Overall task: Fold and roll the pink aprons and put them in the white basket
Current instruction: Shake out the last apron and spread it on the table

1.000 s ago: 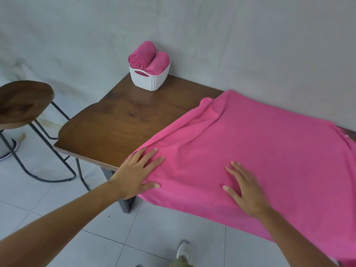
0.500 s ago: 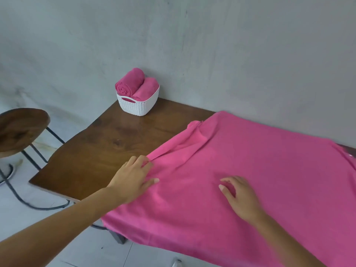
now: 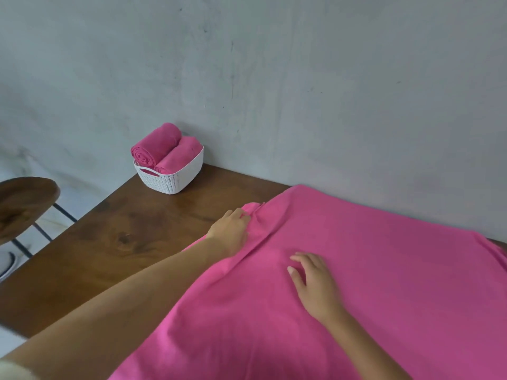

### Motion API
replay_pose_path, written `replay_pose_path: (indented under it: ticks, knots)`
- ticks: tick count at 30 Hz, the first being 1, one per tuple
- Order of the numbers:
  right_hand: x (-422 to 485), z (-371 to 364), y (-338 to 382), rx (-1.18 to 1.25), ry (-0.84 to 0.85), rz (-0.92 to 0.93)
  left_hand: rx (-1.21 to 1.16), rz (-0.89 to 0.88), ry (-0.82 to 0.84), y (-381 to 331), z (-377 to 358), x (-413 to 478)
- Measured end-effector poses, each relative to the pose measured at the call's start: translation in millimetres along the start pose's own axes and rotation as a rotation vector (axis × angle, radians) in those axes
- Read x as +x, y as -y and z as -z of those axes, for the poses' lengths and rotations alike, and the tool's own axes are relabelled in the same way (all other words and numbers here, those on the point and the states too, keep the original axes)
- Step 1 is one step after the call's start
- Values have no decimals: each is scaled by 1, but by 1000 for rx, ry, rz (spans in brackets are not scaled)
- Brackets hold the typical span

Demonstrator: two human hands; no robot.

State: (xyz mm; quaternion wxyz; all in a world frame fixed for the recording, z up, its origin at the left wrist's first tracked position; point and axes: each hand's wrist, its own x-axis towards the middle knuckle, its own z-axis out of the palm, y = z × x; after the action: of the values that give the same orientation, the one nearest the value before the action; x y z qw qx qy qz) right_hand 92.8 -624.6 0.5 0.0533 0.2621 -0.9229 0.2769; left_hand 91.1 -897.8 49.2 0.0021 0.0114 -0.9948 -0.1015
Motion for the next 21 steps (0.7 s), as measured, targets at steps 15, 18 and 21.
replay_pose_path:
  ticks: [15, 18, 21]
  knots:
    - [5, -20, -19, -50, -39, -15, -161, 304, -28, -14, 19, 86]
    - [3, -18, -16, -51, -42, -21, -279, 334, -41, -7, 37, 92]
    - [2, -17, -16, -72, -41, -31, -427, 300, -136, 11, 57, 94]
